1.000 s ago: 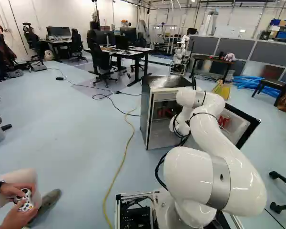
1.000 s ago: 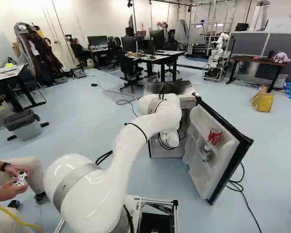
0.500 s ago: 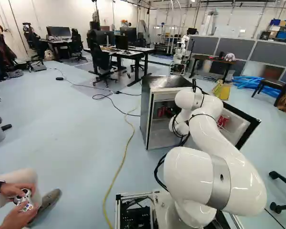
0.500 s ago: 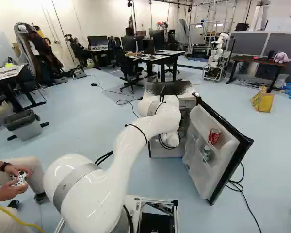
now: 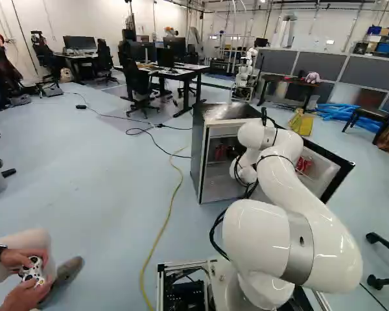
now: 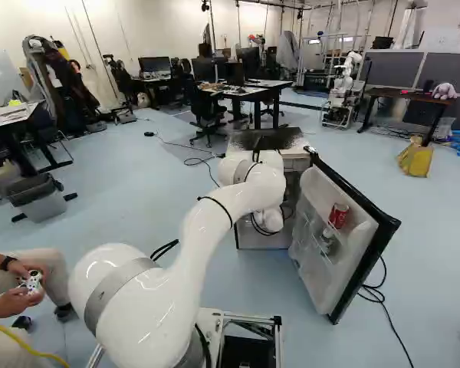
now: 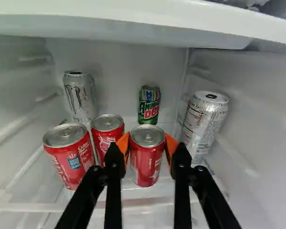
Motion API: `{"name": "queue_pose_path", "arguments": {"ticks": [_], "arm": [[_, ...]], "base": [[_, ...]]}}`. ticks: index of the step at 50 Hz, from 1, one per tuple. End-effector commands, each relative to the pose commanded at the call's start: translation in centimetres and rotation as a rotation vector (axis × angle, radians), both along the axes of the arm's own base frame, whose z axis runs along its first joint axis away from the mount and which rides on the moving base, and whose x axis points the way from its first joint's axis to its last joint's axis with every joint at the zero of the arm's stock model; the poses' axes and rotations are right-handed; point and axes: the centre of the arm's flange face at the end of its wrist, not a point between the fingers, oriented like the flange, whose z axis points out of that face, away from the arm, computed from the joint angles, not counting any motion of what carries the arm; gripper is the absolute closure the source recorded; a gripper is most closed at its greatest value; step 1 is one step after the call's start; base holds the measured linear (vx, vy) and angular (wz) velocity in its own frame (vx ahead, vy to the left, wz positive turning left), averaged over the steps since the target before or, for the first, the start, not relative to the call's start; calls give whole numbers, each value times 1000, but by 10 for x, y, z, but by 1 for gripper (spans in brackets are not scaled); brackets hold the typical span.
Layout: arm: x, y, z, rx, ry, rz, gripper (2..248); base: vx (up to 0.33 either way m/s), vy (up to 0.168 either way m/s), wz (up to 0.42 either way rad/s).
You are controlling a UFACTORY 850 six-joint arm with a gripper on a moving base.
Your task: Grab a drink from the fridge
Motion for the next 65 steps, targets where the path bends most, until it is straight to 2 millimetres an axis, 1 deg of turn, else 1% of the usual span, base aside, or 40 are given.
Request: {"name": "queue_pose_path", "arguments": {"ticks": [4,5,17,34,49,56,65], "arm": [[0,0,0,0,0,0,146],[0,0,0,0,0,0,161],[0,0,1,0,0,0,161],[1,0,21,-2,-5,0,161],[1,0,25,-2,-5,0,161],[-3,1,27,2,4,0,161],[-14,6,32,14,28,-2,161]], "base": [[0,0,0],[0,0,0],[0,0,0],[0,0,0],[0,0,0],[0,0,0],[0,0,0]]}}
